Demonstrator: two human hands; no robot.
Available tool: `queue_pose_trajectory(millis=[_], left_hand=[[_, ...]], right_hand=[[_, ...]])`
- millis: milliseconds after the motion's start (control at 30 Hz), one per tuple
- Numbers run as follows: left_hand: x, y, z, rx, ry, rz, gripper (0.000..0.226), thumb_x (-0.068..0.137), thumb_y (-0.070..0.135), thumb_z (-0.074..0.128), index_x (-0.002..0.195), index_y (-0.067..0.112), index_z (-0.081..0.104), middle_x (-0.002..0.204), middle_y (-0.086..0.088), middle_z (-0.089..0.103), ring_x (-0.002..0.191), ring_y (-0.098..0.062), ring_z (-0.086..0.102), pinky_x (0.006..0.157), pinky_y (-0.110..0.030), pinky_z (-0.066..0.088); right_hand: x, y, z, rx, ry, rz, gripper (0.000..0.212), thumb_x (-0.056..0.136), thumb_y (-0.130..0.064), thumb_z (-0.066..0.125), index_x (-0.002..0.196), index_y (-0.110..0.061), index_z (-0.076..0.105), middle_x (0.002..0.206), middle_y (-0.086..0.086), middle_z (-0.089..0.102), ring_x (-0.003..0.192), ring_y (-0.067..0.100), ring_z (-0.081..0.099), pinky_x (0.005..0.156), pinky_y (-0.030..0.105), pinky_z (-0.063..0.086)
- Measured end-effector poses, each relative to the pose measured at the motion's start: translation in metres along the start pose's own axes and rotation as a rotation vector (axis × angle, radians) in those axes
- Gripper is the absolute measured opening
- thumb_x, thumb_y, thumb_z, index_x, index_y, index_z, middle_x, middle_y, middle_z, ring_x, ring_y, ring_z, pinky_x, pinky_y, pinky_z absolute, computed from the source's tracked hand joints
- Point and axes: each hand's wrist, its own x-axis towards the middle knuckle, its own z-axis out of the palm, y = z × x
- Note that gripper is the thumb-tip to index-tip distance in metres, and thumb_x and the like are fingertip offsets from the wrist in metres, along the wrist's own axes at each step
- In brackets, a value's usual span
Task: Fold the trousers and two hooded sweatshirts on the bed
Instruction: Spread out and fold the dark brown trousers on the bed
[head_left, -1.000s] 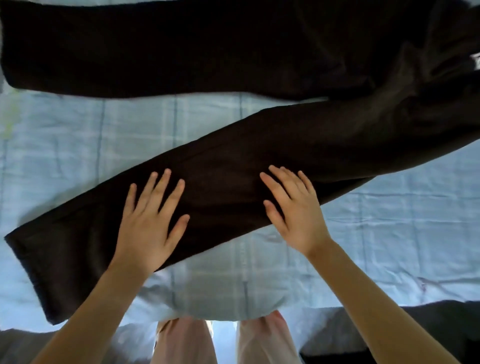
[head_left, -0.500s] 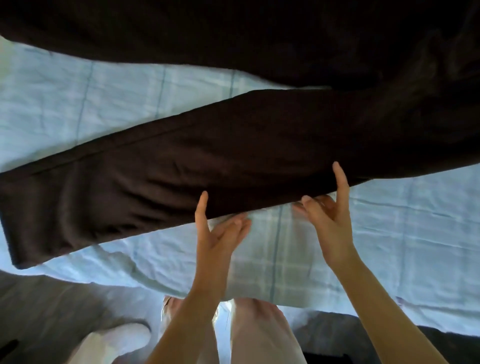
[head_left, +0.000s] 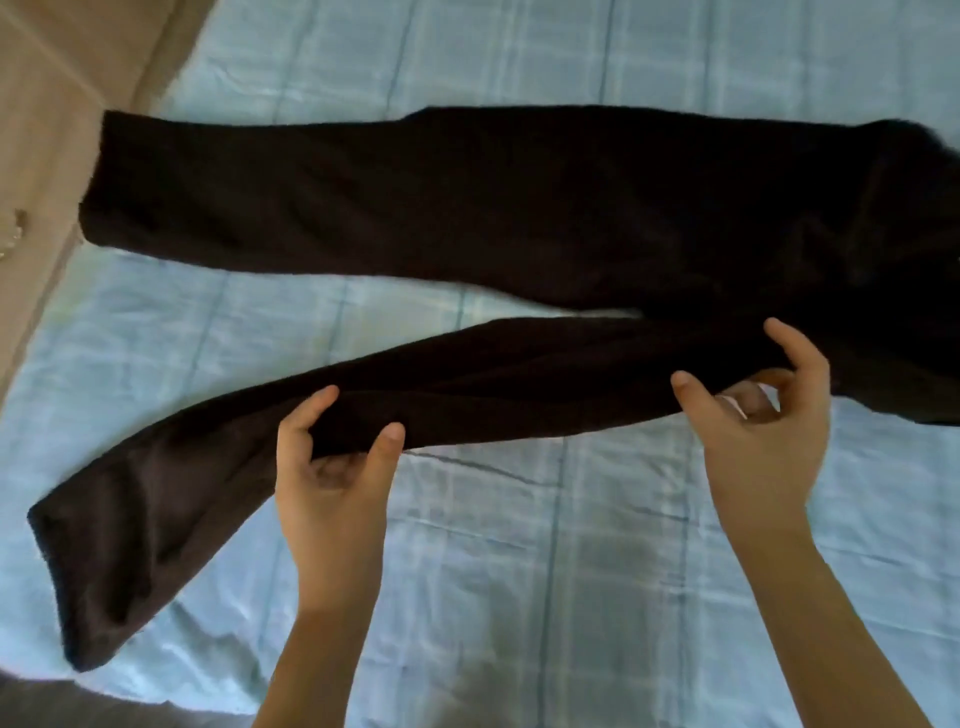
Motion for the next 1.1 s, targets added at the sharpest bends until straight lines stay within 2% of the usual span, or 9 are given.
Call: queue_pose_trajectory(millis=[133, 233, 433, 567, 733, 833, 933, 1033, 1100], left_hand=[[0.062, 0.043, 0.022, -0.036, -0.045, 0.139, 0.041, 0.08, 0.014, 0.08, 0.113, 0.027, 0.06, 0.084, 0.022, 0.07, 0.079, -0.001, 0.069, 0.071, -0.011, 0.051], [0.115, 0.066, 0.043, -0.007, -0.098, 0.221, 0.039, 0.081, 0.02, 0.08, 0.114, 0.025, 0.06, 0.083, 0.01, 0.071, 0.079, -0.002, 0.07, 0.072, -0.015, 0.053], [0.245, 0.061, 0.112, 0.169, -0.169, 0.161, 0.041, 0.079, 0.041, 0.079, 0.111, 0.026, 0.059, 0.089, 0.003, 0.07, 0.088, -0.011, 0.069, 0.078, -0.02, 0.051], [0.286, 0.054, 0.136, 0.268, -0.244, 0.214, 0.04, 0.078, 0.031, 0.081, 0.11, 0.022, 0.058, 0.077, 0.008, 0.068, 0.077, 0.001, 0.067, 0.075, -0.012, 0.05], [0.321, 0.059, 0.141, 0.342, -0.155, 0.312, 0.036, 0.08, 0.033, 0.08, 0.107, 0.023, 0.058, 0.077, 0.004, 0.071, 0.074, -0.002, 0.067, 0.071, -0.006, 0.045], [0.336, 0.049, 0.159, 0.479, -0.243, 0.357, 0.055, 0.084, 0.03, 0.075, 0.134, 0.028, 0.05, 0.086, 0.001, 0.065, 0.075, -0.003, 0.061, 0.082, -0.023, 0.051], [0.334, 0.049, 0.161, 0.644, -0.362, 0.432, 0.068, 0.092, 0.031, 0.064, 0.149, 0.042, 0.029, 0.101, -0.005, 0.055, 0.079, -0.007, 0.056, 0.082, -0.024, 0.042], [0.31, 0.056, 0.148, 0.752, -0.451, 0.594, 0.058, 0.096, 0.036, 0.055, 0.15, 0.038, 0.032, 0.115, -0.004, 0.049, 0.096, -0.014, 0.056, 0.086, -0.026, 0.044], [0.294, 0.049, 0.142, 0.888, -0.406, 0.792, 0.05, 0.099, 0.04, 0.044, 0.148, 0.029, 0.041, 0.134, -0.003, 0.051, 0.117, -0.021, 0.053, 0.101, -0.038, 0.043]], right_hand=[[0.049, -0.034, 0.031, 0.106, -0.038, -0.096, 0.061, 0.081, -0.009, 0.081, 0.132, -0.025, 0.052, 0.074, -0.007, 0.046, 0.057, 0.003, 0.047, 0.072, 0.014, 0.05], [0.093, -0.056, 0.059, 0.116, -0.066, -0.176, 0.06, 0.081, -0.012, 0.082, 0.132, -0.021, 0.052, 0.082, -0.002, 0.052, 0.06, 0.002, 0.052, 0.07, 0.012, 0.05], [0.197, -0.035, 0.13, -0.223, -0.152, -0.183, 0.057, 0.086, -0.02, 0.076, 0.137, -0.017, 0.052, 0.103, 0.01, 0.066, 0.079, 0.003, 0.064, 0.082, 0.011, 0.052], [0.226, -0.001, 0.162, -0.295, -0.207, -0.144, 0.055, 0.087, -0.011, 0.074, 0.137, -0.016, 0.053, 0.11, 0.011, 0.064, 0.092, 0.007, 0.065, 0.095, 0.03, 0.055], [0.262, -0.009, 0.178, -0.361, -0.154, -0.222, 0.047, 0.09, -0.011, 0.068, 0.135, -0.019, 0.054, 0.11, 0.007, 0.061, 0.095, 0.011, 0.065, 0.088, 0.016, 0.052], [0.257, 0.01, 0.199, -0.625, -0.249, -0.255, 0.06, 0.097, -0.022, 0.06, 0.152, -0.017, 0.036, 0.127, 0.014, 0.051, 0.113, 0.024, 0.054, 0.101, 0.029, 0.041], [0.244, 0.011, 0.209, -0.84, -0.272, -0.286, 0.063, 0.102, -0.024, 0.048, 0.158, -0.015, 0.02, 0.138, 0.023, 0.04, 0.122, 0.036, 0.041, 0.106, 0.04, 0.034], [0.215, -0.018, 0.222, -0.867, -0.23, -0.345, 0.058, 0.101, -0.027, 0.047, 0.155, -0.011, 0.03, 0.145, 0.022, 0.042, 0.126, 0.039, 0.042, 0.107, 0.045, 0.035], [0.177, -0.032, 0.244, -0.772, -0.264, -0.511, 0.054, 0.1, -0.033, 0.042, 0.151, -0.014, 0.041, 0.149, 0.016, 0.046, 0.134, 0.036, 0.043, 0.113, 0.047, 0.034]])
